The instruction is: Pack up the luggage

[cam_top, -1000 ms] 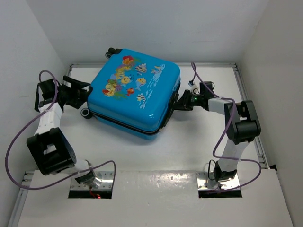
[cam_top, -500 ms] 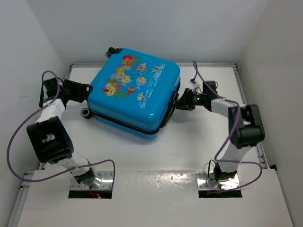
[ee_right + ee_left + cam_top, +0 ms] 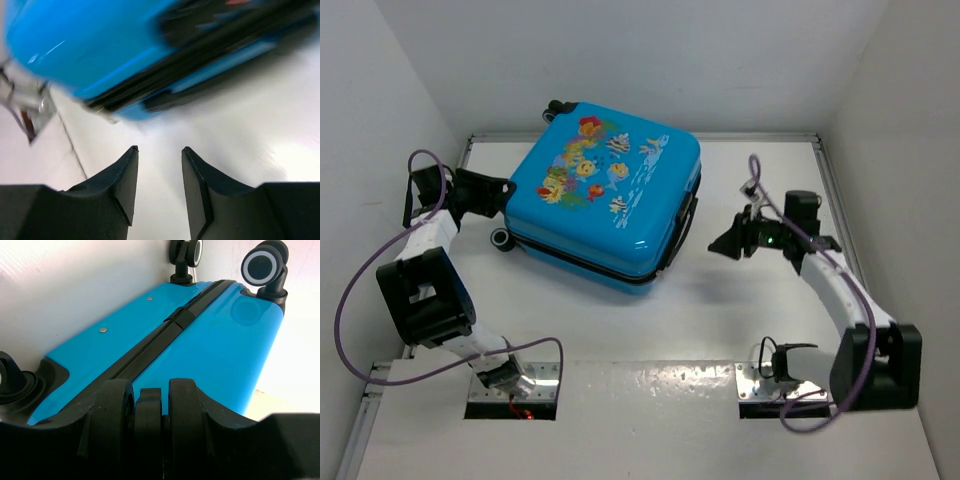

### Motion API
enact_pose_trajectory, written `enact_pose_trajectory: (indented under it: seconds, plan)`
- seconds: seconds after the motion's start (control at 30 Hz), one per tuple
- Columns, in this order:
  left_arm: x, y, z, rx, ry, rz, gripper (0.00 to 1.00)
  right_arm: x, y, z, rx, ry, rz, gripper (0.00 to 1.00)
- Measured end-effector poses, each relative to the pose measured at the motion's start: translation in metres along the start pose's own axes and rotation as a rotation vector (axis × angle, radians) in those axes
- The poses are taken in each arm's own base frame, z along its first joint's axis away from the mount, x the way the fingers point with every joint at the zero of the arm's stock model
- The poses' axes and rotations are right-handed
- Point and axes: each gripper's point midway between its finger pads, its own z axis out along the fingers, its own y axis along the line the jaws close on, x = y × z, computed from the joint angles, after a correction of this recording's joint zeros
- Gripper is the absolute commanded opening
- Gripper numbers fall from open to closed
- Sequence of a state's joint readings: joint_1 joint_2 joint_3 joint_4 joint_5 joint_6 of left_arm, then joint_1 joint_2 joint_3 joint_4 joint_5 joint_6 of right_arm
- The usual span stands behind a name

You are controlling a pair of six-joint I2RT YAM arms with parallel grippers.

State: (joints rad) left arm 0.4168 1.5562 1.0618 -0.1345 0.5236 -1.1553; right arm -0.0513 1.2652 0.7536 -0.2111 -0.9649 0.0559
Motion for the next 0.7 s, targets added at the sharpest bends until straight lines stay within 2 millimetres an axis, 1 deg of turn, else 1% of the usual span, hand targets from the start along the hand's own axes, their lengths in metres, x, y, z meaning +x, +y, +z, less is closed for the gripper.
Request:
enact_pose_trajectory:
  seconds: [0.1, 0.17, 0.23, 0.3, 0.5, 0.6, 0.7]
  plan:
    - [0.000, 0.001, -0.001, -0.001, -0.002, 0.006, 0.00, 0.027, 0.040, 0.011, -0.069, 0.036, -0.155, 0.42]
    - [0.000, 0.001, -0.001, -0.002, -0.005, 0.012, 0.00, 0.046, 0.060, 0.019, -0.131, 0.071, -0.211, 0.42]
    - [0.000, 0.002, -0.001, -0.002, -0.005, 0.016, 0.00, 0.059, 0.066, 0.027, -0.165, 0.106, -0.212, 0.42]
    - [0.000, 0.002, -0.001, -0.002, -0.006, 0.020, 0.00, 0.066, 0.066, 0.036, -0.186, 0.130, -0.194, 0.42]
    - [0.001, 0.003, -0.003, -0.001, -0.011, 0.024, 0.00, 0.070, 0.065, 0.065, -0.229, 0.138, -0.135, 0.42]
    - [0.001, 0.003, -0.003, -0.001, -0.013, 0.025, 0.00, 0.073, 0.078, 0.079, -0.274, 0.137, -0.144, 0.42]
    - [0.001, 0.003, -0.003, -0.001, -0.013, 0.025, 0.00, 0.077, 0.093, 0.088, -0.322, 0.145, -0.159, 0.42]
